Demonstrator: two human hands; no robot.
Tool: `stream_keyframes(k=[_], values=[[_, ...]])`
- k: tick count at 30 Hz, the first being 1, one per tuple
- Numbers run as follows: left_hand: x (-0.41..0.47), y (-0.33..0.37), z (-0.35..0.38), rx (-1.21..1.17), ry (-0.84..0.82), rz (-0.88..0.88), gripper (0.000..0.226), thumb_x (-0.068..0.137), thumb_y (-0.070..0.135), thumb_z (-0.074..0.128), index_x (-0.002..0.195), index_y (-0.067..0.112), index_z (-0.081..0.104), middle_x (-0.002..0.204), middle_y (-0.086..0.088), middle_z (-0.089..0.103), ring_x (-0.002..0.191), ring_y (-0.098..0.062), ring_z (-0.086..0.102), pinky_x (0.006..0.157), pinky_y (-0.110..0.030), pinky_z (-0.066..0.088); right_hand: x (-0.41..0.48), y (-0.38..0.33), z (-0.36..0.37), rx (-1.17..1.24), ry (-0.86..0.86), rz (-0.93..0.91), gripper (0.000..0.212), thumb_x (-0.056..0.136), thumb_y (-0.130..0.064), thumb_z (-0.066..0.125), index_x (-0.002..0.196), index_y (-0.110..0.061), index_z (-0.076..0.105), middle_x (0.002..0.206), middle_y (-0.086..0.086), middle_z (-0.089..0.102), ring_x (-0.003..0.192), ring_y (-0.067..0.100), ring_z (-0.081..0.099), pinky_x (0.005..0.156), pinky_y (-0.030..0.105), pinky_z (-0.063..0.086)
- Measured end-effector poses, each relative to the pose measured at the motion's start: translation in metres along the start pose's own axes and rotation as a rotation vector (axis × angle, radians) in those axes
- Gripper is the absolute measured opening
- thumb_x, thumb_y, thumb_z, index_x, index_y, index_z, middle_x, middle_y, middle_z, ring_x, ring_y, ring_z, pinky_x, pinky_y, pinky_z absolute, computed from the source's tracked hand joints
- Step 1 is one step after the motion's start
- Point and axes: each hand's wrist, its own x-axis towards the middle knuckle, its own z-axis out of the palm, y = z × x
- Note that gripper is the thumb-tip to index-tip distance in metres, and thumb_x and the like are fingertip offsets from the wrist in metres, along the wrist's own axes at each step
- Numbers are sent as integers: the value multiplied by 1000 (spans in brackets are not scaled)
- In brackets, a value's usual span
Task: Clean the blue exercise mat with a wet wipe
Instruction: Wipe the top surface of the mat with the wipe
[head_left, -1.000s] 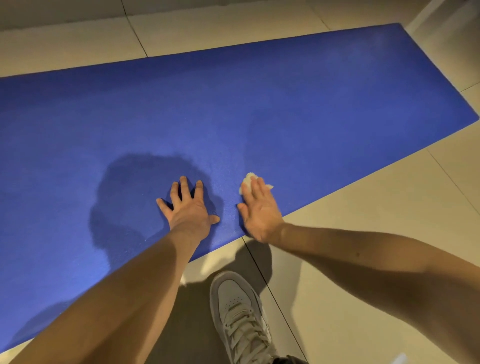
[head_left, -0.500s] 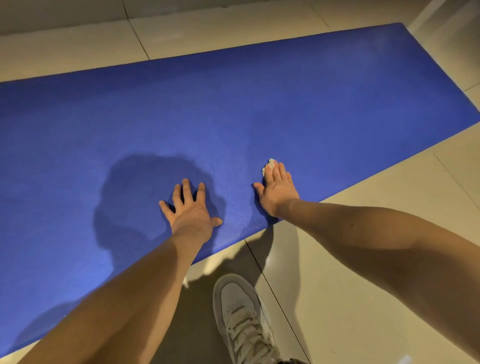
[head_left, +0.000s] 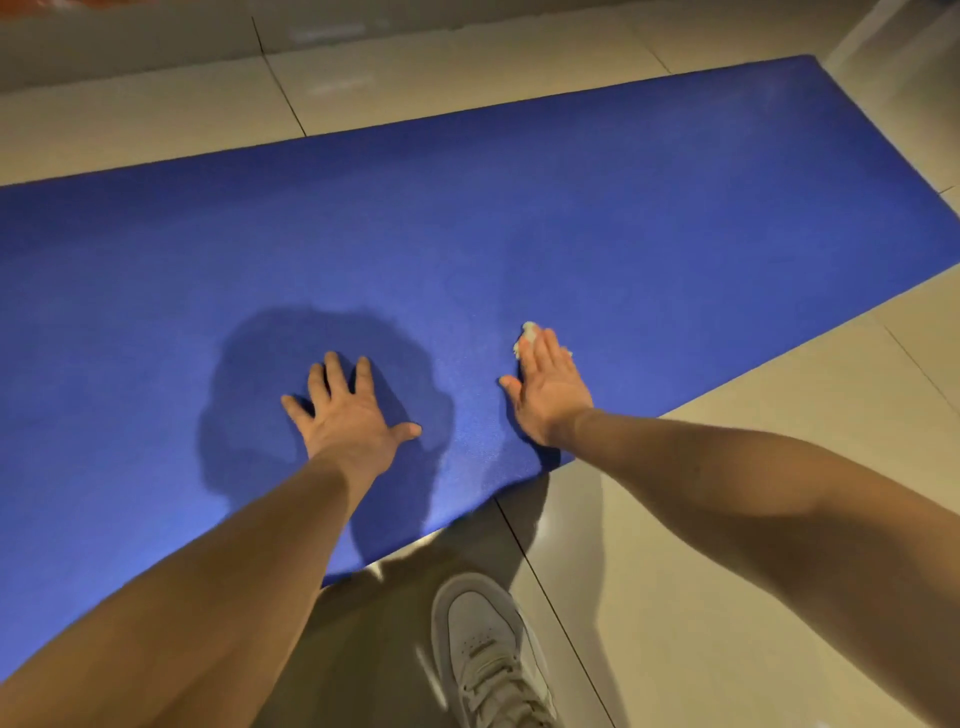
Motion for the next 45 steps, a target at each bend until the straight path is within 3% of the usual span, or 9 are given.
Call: stream_keyframes(k=[4,8,12,21,26,30,33,38,45], values=[[5,5,-5,-18,-76,-61,118,73,78,65,159,32,-2,164,-4,-11,151,-32,-8,117,-67,8,4,-17,1,23,6,47,74,107,-50,16,159,-1,-3,168,12,-12,154,32,-15,126,47,-2],[6,6,-4,-13,-75,-80,117,74,78,63,158,33,-4,164,-4,-13,151,-31,-8,117,-66,8,-41,-55,36,88,70,-340,77,103,-50,19,158,3,13,168,16,5,156,32,-3,126,50,3],[6,4,-2,-5,-69,-74,116,75,80,60,158,33,-6,164,-3,-16,152,-31,-10,118,-65,7,-36,-39,35,28,88,-503,70,105,-46,31,158,-1,21,168,11,11,156,29,3,127,46,7],[7,5,-4,-19,-92,-70,117,75,78,61,158,33,-9,164,-4,-18,152,-31,-12,118,-65,4,41,-24,-15,-41,8,71,78,106,-55,16,159,-2,-5,168,12,-11,155,32,-13,126,46,0],[7,3,1,-28,-53,-50,117,74,82,58,157,33,-7,163,-6,-18,151,-31,-11,118,-65,5,-14,-68,26,85,55,-358,78,104,-51,23,159,1,8,169,14,0,156,29,-8,126,49,3],[7,2,2,-31,-44,-41,115,75,82,57,157,33,-6,163,-6,-17,151,-31,-11,118,-65,4,-8,-48,19,3,26,-502,75,103,-51,22,160,-4,12,170,7,3,156,23,-6,127,43,1],[7,1,1,-37,-46,-33,114,76,80,57,158,33,-7,164,-7,-17,151,-32,-12,118,-65,3,36,-29,-6,-66,24,-308,82,98,-59,7,161,-8,3,170,6,-5,156,26,-9,126,46,4],[7,1,-1,-31,-61,-37,116,75,81,58,157,33,-8,163,-7,-18,151,-32,-13,118,-65,2,76,-38,-25,-24,22,64,81,105,-58,17,159,-3,-8,168,10,-14,155,30,-15,126,46,-2],[9,2,-6,3,-99,-42,117,75,84,54,157,34,-12,163,-7,-21,151,-32,-14,119,-63,4,12,-78,15,85,68,-397,78,103,-54,17,160,-3,6,169,9,-3,156,25,-11,127,42,-4]])
